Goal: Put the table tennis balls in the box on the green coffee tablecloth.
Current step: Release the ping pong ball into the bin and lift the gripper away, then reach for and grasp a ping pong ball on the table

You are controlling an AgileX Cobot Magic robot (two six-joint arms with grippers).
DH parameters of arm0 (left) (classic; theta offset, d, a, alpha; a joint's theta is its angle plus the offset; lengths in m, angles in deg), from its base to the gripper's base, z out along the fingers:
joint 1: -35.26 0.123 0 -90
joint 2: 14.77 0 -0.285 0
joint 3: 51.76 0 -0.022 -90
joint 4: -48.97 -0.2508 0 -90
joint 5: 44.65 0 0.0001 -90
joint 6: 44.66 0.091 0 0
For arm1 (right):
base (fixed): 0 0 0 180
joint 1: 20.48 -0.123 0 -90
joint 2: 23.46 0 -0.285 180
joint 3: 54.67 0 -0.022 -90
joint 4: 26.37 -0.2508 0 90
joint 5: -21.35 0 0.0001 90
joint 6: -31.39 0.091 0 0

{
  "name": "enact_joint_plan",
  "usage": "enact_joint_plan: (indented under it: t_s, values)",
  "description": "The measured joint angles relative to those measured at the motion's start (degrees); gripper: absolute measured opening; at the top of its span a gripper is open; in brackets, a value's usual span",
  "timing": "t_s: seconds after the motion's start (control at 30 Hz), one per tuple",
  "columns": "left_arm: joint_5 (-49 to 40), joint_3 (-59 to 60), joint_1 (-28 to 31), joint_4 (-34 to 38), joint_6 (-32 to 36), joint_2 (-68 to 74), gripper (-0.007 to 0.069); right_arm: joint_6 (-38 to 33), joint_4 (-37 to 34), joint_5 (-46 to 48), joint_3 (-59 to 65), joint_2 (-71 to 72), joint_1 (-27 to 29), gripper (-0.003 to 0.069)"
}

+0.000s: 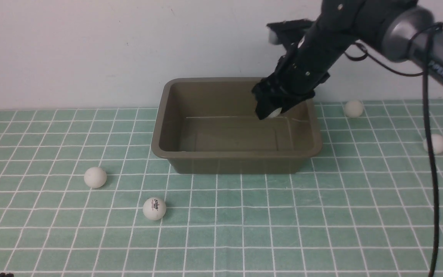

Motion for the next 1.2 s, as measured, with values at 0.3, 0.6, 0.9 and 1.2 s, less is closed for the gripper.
enact_joint_plan:
  t_s: [0.3, 0.6, 0.9, 1.2]
  values:
    - [0.0, 0.0, 0.0, 0.0, 0.0, 0.0, -0.0004, -0.77, 3.68, -0.17, -0.62, -3.25, -2.59, 0.0554]
    - [0.0, 0.0, 0.0, 0.0, 0.0, 0.0, -0.0004, 7.32, 19.73, 0.09, 2.29, 13.95, 4.08, 0.0566]
    - [0.0, 0.0, 0.0, 0.0, 0.0, 0.0, -0.0004, 7.89, 12.91, -0.41, 21.67, 29.27, 25.97, 0.0567]
    - [0.0, 0.0, 0.0, 0.0, 0.0, 0.0, -0.0004, 6.32, 12.76, -11.39, 32.33, 25.53, 28.94, 0.0567]
